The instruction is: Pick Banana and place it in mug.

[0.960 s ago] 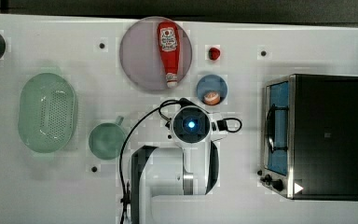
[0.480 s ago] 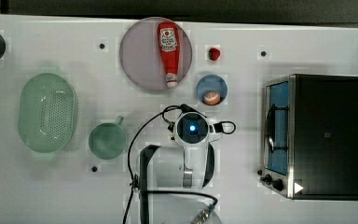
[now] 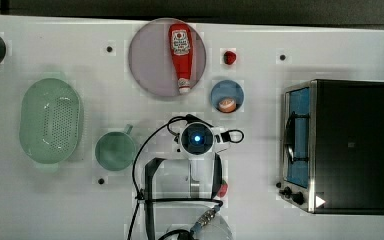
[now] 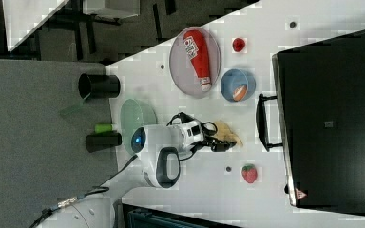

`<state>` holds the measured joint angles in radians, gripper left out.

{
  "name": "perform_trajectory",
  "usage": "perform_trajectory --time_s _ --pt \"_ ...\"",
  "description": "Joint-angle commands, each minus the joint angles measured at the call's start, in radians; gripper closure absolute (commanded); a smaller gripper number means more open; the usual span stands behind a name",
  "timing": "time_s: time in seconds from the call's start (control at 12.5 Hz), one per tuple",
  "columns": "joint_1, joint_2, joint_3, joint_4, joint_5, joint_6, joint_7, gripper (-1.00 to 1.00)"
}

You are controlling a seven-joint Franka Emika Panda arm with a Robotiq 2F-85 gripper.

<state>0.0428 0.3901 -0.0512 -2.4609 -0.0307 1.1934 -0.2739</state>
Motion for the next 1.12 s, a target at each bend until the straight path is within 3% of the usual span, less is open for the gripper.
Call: perform_trajectory --time_s 0.08,0.24,0.48,0.72,1.12 --pt "-0.015 -0.016 0.015 0.008 -0.001 0.024 -0.044 -0.1" --pt "-0.015 -0.015 0.015 0.006 -0.001 0.024 -0.044 0.34" --pt "-0.017 -0.022 0.013 0.009 0.0 0.024 -0.043 0.34" --pt "-0.024 -0.121 0.009 0.012 0.0 -0.007 -0.043 0.34" --pt "-0.025 -0.452 -0.013 0.075 0.0 -0.459 -0.044 0.34"
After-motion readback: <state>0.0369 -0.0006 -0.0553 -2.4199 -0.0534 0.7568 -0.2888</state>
